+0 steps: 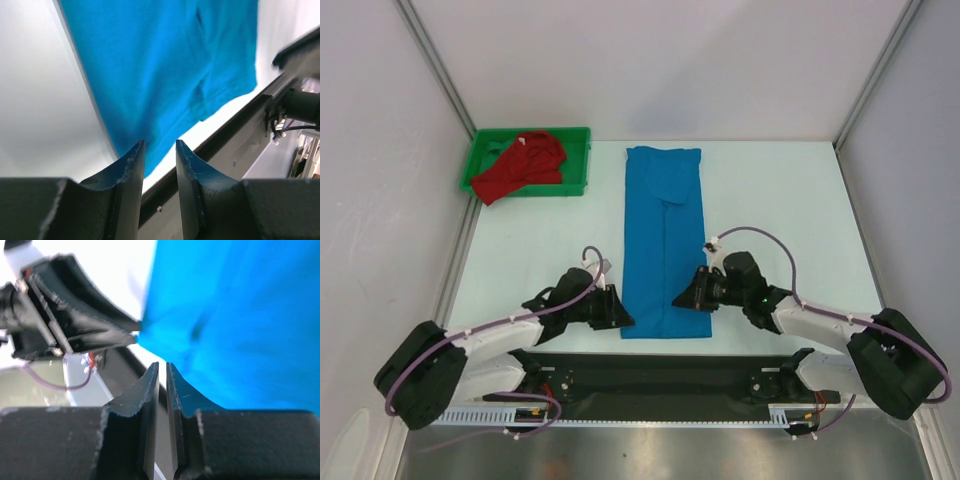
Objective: Fold and stack the t-shirts
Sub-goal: Fold the tshirt
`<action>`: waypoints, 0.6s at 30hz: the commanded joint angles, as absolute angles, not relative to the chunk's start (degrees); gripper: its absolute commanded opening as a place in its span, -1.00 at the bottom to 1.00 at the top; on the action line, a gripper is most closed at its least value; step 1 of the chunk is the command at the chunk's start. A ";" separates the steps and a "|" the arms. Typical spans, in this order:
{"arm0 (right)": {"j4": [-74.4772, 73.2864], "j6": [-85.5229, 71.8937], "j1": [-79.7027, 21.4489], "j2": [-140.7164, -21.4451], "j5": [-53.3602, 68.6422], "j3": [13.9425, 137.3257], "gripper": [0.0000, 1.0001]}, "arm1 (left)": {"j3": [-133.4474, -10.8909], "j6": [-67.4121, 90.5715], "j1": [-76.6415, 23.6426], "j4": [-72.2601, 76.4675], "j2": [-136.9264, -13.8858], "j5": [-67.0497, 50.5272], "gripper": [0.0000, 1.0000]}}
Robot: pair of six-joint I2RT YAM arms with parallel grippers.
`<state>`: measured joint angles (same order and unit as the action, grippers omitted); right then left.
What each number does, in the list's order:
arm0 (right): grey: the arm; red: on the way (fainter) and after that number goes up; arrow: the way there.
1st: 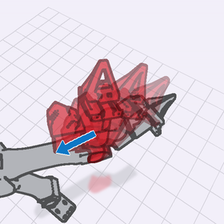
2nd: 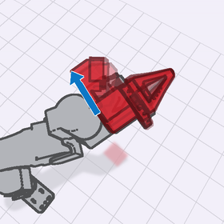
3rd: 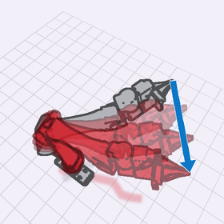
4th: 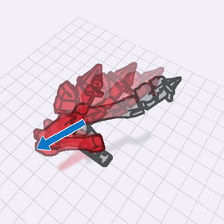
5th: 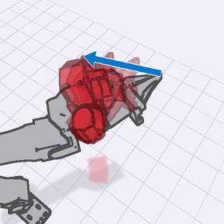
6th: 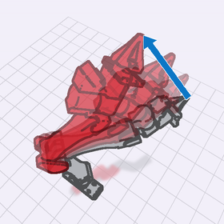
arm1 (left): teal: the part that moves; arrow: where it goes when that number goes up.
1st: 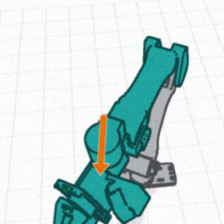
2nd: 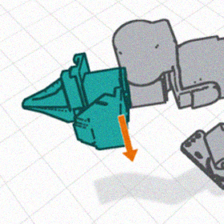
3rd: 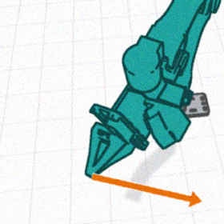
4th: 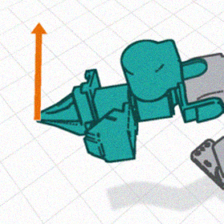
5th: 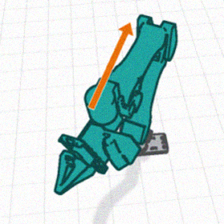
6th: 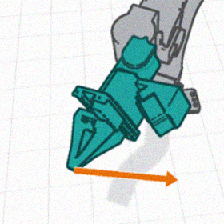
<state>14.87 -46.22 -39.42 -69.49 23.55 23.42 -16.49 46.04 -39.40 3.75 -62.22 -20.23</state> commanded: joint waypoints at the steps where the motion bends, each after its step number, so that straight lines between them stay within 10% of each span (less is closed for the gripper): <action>1: 13.53 -43.77 -33.50 -68.73 28.20 18.73 -0.69 | -15.65 46.75 -40.60 11.94 -66.26 -22.06 -0.27; 14: 11.20 -47.11 -29.27 -55.39 32.78 3.08 -0.75 | -8.26 48.87 -41.84 6.44 -57.59 -21.88 -0.28; 18: -3.74 -46.76 -28.83 -43.01 28.41 6.93 -0.69 | -11.68 48.96 -41.75 -3.67 -49.32 -18.13 -0.01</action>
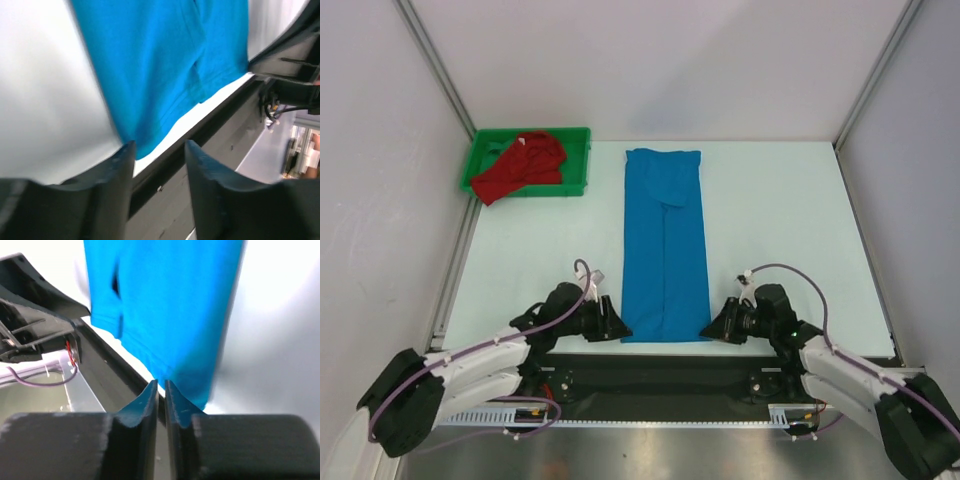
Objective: Fold and stack the t-shirts
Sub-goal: Fold the tshirt
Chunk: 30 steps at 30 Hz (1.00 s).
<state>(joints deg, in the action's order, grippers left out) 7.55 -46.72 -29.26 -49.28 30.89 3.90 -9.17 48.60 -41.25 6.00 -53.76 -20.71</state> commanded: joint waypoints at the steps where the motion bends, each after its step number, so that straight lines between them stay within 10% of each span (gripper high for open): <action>1: -7.26 -46.50 -28.48 -40.63 26.82 9.64 -0.61 | -13.78 48.96 -41.75 -6.04 -47.91 -17.06 0.04; 9: -21.62 -44.74 -20.66 -37.43 27.06 12.57 0.21 | -15.47 57.81 -41.84 -15.39 -45.87 -11.43 0.16; 30: -16.35 -43.50 -19.33 -45.09 29.89 11.25 0.14 | -11.60 61.17 -42.28 -9.92 -58.63 -8.71 -0.09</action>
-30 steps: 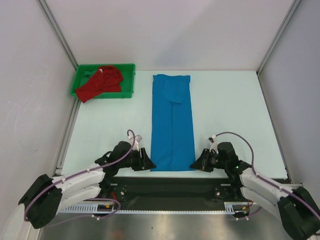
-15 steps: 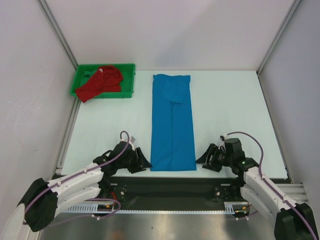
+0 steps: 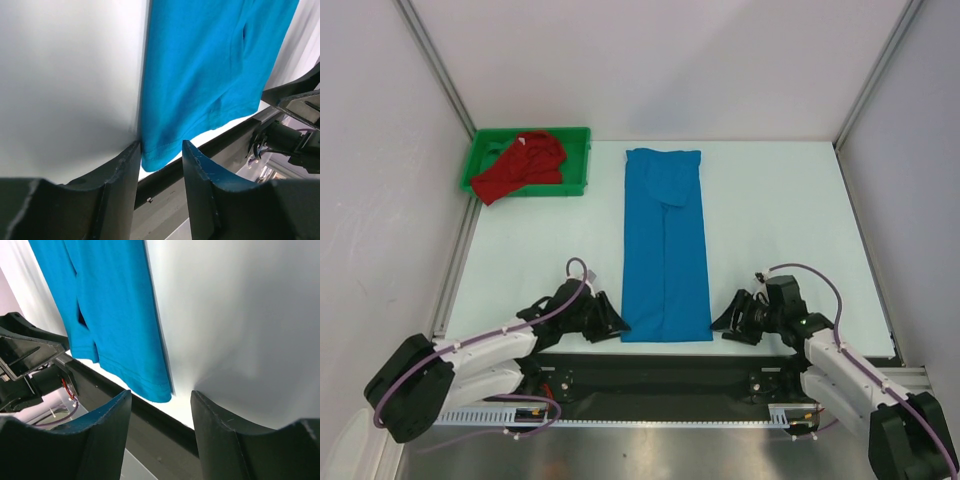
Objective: Fold and stack the t-shirts
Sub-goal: Fold the tshirt
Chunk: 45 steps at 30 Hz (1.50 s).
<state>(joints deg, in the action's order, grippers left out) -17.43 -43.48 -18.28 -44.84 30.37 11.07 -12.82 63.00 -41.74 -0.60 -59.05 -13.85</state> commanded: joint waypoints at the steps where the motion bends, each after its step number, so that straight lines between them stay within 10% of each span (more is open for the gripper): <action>1: -16.26 -43.59 -19.51 -45.17 29.62 11.34 0.13 | -11.86 61.08 -42.36 -10.71 -58.01 -8.09 -0.09; 20: -10.72 -44.21 -24.17 -54.67 28.74 11.69 0.03 | -11.95 58.89 -42.45 -5.27 -61.70 -13.09 -0.46; 32: -9.23 -43.68 -24.26 -57.30 28.65 11.51 -0.02 | -11.69 56.43 -42.45 -4.22 -63.89 -15.73 -0.10; 39: -9.85 -43.07 -24.00 -57.39 28.56 11.34 -0.13 | -12.13 56.08 -42.45 -3.34 -64.34 -15.82 -0.46; 45: -6.78 -43.59 -24.00 -58.62 29.61 10.37 -0.70 | -12.66 55.11 -42.54 -2.29 -64.25 -16.34 -0.99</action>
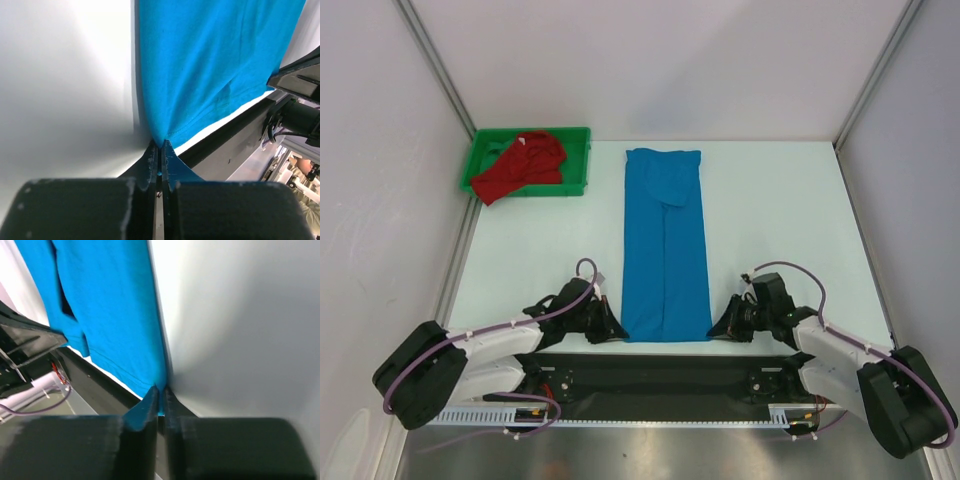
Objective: Fold and stack the t-shirts
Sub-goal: Fold the tshirt
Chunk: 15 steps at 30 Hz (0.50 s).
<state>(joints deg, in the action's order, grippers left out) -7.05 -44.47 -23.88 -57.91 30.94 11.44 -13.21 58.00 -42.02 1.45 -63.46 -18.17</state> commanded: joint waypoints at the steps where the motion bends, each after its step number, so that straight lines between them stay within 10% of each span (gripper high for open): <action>1: -5.81 -44.03 -24.08 -58.19 30.40 9.85 -0.91 | -12.66 54.93 -42.45 -1.94 -64.07 -16.61 -0.99; 15: -4.58 -42.20 -17.85 -59.80 34.53 20.26 -1.00 | -23.87 54.67 -40.88 -2.72 -60.54 -13.62 -0.99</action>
